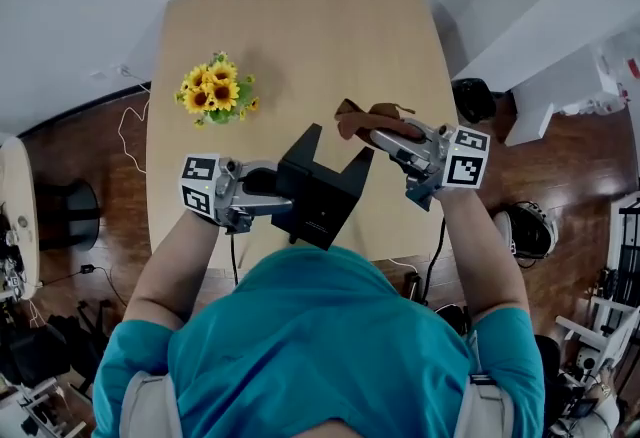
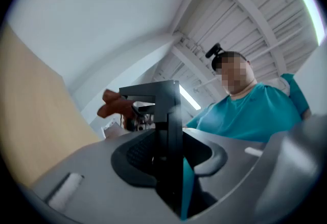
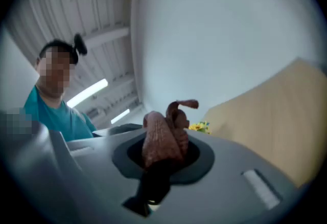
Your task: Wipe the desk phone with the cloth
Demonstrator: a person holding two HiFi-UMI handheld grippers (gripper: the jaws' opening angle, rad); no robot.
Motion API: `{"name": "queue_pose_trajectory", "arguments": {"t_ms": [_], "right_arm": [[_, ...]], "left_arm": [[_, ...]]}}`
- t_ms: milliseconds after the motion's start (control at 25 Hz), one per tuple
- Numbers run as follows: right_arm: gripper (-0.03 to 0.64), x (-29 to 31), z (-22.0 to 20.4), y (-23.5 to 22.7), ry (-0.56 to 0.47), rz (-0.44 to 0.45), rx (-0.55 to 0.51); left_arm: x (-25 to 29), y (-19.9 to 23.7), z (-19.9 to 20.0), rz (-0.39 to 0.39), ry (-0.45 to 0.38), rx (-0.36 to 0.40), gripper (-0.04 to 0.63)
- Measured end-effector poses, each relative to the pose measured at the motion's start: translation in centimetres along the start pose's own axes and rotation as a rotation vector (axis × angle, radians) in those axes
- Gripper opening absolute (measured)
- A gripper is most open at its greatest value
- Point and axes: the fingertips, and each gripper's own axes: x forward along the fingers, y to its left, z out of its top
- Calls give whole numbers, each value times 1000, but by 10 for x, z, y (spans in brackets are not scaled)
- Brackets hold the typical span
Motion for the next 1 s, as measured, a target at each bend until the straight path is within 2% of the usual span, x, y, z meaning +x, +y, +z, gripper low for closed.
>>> {"name": "queue_pose_trajectory", "arguments": {"t_ms": [80, 160, 280, 360, 520, 760, 1000], "right_arm": [[60, -11, -13, 7, -131, 69, 135], [60, -9, -27, 27, -203, 167, 192], [60, 8, -25, 54, -284, 300, 202], [60, 18, -20, 68, -303, 373, 197], [58, 24, -29, 87, -214, 465, 180], [58, 16, -82, 104, 59, 585, 156], [58, 5, -120, 115, 224, 689, 197]], "left_arm": [[-11, 1, 18, -6, -116, -33, 164], [-18, 1, 29, -26, -186, -60, 164], [-15, 2, 31, -46, -187, -77, 164], [-11, 5, 28, -45, -185, -90, 164], [-9, 5, 32, -66, -227, -109, 164], [-6, 0, 34, -89, -244, -117, 163], [-13, 0, 42, -99, -274, -116, 163]]}}
